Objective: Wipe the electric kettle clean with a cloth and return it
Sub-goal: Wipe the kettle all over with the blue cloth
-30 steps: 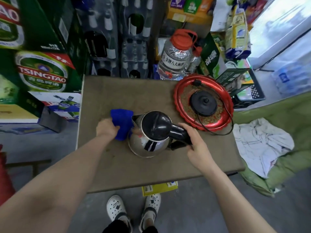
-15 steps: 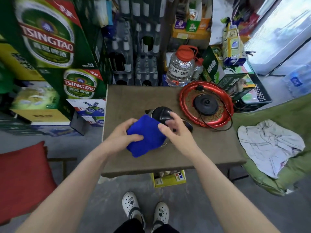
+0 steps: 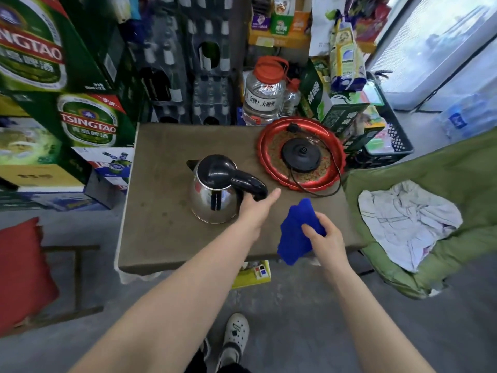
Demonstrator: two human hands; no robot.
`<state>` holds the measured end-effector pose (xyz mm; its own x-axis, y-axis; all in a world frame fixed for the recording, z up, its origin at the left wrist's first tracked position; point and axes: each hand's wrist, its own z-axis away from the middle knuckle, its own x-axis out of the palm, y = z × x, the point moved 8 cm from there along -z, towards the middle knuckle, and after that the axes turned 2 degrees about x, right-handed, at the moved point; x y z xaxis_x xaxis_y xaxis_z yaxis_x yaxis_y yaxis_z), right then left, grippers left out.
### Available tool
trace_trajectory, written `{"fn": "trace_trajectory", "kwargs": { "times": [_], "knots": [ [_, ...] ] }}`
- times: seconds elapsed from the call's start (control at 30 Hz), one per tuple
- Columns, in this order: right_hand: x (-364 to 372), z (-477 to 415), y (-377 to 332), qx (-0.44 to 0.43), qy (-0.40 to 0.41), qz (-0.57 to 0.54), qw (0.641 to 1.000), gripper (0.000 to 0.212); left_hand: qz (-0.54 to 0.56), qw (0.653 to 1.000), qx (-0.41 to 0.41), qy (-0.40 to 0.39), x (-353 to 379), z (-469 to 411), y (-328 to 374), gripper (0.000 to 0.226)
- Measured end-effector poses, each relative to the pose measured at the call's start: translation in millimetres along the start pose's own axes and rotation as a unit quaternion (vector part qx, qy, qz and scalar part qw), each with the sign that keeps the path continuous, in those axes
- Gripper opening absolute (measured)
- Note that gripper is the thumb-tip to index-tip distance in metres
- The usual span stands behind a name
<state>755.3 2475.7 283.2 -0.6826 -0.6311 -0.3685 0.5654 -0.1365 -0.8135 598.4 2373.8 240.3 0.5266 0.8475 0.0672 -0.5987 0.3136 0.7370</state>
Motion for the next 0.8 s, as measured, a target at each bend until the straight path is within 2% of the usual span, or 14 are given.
{"fn": "trace_trajectory", "kwargs": {
  "times": [0.03, 0.1, 0.23, 0.3, 0.37, 0.43, 0.57, 0.63, 0.7, 0.8],
  "knots": [
    [-6.2, -2.5, 0.3, -0.006, 0.006, 0.001, 1.0, 0.029, 0.045, 0.998, -0.004, 0.032, 6.8, -5.3, 2.2, 0.087],
    [-18.2, -6.0, -5.0, -0.022, 0.035, -0.005, 0.999, 0.03, 0.074, 0.993, -0.003, 0.093, 6.8, -10.3, 2.8, 0.072],
    [-34.7, -13.6, -37.1, -0.068, 0.106, -0.039, 0.991, 0.026, 0.019, 0.986, 0.075, 0.15, -28.8, 10.0, -0.5, 0.047],
    [-28.0, -17.9, -57.7, -0.107, 0.115, -0.039, 0.987, 0.022, -0.015, 0.977, 0.119, 0.178, -57.8, 29.2, 2.5, 0.047],
    [-7.0, -15.4, -82.7, -0.174, 0.117, 0.006, 0.978, 0.022, -0.02, 0.966, 0.138, 0.219, -90.4, 49.5, 9.0, 0.053],
    [29.1, -2.3, -106.8, -0.258, 0.111, 0.052, 0.958, 0.027, -0.001, 0.956, 0.154, 0.248, -117.7, 64.9, 18.4, 0.058],
    [130.1, 43.1, -111.0, -0.368, -0.05, 0.161, 0.915, 0.043, -0.032, 0.941, 0.209, 0.266, -146.0, 90.6, 50.4, 0.077],
    [145.9, 61.1, -114.6, -0.44, -0.023, 0.223, 0.869, 0.043, -0.038, 0.938, 0.225, 0.261, -158.0, 102.9, 66.3, 0.076],
    [144.4, 71.8, -133.9, -0.491, 0.03, 0.259, 0.831, 0.042, -0.044, 0.932, 0.256, 0.252, -168.1, 116.1, 85.1, 0.061],
    [148.0, 83.5, -167.8, -0.533, 0.013, 0.262, 0.804, 0.043, -0.06, 0.926, 0.292, 0.231, -177.3, 131.6, 116.3, 0.048]
  ]
}}
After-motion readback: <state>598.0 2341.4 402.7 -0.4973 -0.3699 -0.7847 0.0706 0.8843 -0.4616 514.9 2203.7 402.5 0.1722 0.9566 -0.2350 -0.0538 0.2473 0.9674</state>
